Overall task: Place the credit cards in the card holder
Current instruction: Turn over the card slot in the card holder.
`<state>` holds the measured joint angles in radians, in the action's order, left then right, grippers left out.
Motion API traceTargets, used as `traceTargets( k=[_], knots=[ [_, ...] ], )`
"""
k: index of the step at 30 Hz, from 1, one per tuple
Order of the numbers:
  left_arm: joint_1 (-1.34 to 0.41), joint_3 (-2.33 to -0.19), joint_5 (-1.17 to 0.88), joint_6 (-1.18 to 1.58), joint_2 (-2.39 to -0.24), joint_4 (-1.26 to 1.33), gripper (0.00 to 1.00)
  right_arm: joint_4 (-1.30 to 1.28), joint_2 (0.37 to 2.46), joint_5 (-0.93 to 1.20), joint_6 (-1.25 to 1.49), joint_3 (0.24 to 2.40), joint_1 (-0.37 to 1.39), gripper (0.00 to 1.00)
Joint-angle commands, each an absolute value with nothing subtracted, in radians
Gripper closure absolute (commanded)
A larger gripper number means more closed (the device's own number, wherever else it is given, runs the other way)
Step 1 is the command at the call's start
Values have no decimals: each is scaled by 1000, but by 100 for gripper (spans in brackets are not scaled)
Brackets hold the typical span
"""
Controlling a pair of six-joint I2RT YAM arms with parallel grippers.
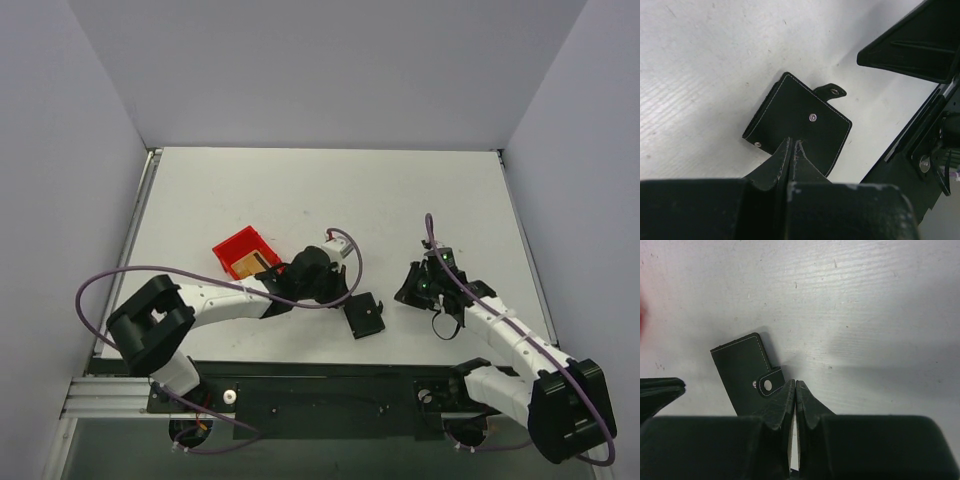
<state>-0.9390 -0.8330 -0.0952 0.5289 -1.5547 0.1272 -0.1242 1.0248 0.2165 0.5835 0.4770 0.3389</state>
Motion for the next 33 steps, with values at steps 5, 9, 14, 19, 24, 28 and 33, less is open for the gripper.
traceTargets(
  k=[5,9,14,19,24,28,33],
  knots=[
    [-971,-861,-167,545,-1664,233,100,-63,1115,320,572,486,330,100],
    [-977,-861,-175,561,-1698,253,100,-9,1161,383,581,485,328,100],
    [-977,-868,-181,568,-1706,264,100,21,1189,416,584,489,327,100],
    [-977,-885,-195,568,-1732,265,100,15,1187,452,577,491,324,100],
    [-977,-887,-207,571,-1747,264,100,-54,1167,474,554,505,322,92],
    [-977,-885,-219,572,-1750,271,100,-84,1155,486,546,511,321,88],
    [-985,-894,-229,572,-1761,273,100,-75,1169,525,549,514,321,88]
  ],
)
